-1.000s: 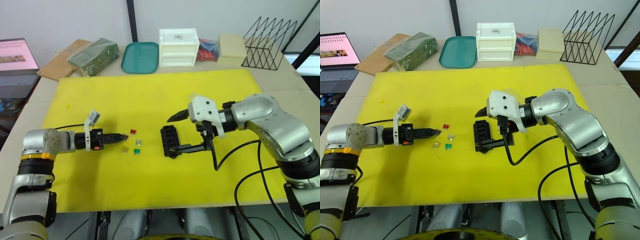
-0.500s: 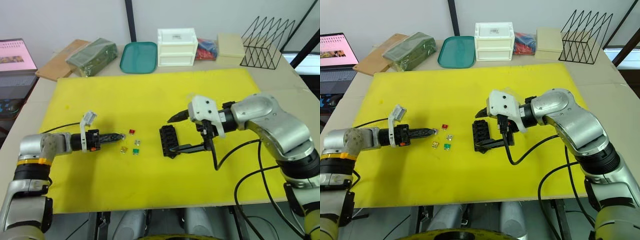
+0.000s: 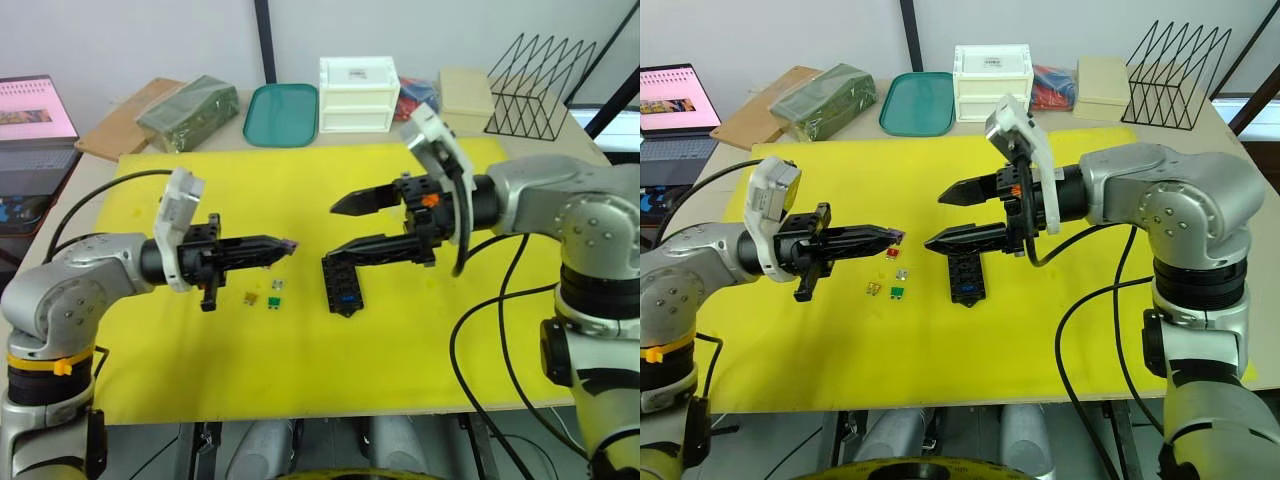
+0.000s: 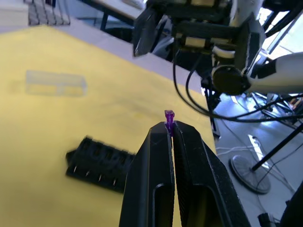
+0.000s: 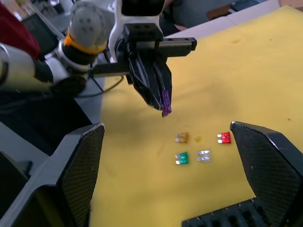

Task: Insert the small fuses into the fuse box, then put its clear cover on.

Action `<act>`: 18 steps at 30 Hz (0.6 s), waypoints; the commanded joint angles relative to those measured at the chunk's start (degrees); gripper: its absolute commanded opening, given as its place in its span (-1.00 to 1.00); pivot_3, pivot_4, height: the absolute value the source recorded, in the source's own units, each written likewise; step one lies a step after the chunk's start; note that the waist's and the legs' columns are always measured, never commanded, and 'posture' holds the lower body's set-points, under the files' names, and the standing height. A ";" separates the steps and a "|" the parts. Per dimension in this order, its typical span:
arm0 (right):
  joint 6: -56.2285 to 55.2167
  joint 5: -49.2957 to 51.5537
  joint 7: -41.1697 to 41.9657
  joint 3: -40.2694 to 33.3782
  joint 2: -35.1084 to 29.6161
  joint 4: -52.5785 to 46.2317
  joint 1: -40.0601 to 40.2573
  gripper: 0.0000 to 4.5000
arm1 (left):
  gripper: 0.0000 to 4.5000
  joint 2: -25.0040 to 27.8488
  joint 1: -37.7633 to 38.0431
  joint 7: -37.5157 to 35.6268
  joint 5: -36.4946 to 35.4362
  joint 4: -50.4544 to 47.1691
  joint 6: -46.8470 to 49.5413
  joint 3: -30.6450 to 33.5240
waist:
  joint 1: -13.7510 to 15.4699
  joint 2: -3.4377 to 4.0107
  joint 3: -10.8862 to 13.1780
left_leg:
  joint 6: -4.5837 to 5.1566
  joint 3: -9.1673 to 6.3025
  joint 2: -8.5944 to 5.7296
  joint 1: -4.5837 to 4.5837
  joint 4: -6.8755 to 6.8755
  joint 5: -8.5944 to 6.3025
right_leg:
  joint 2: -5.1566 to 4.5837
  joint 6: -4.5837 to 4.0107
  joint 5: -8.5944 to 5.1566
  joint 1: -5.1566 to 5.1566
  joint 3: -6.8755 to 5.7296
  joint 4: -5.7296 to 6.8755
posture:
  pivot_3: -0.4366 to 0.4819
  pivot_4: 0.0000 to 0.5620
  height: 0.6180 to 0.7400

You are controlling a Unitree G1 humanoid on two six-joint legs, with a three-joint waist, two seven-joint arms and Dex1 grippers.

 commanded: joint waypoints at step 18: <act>4.61 9.80 -9.41 -2.87 3.25 -0.01 -2.68 0.13 | -1.00 0.62 -2.37 3.00 -4.63 -3.08 -2.62 -2.53 | -0.06 0.00 0.00 | 0.00 0.03 0.00 0.00 0.00 0.00 | 0.02 0.00 0.00 -0.01 -0.02 0.00 | -0.05 -0.47 1.00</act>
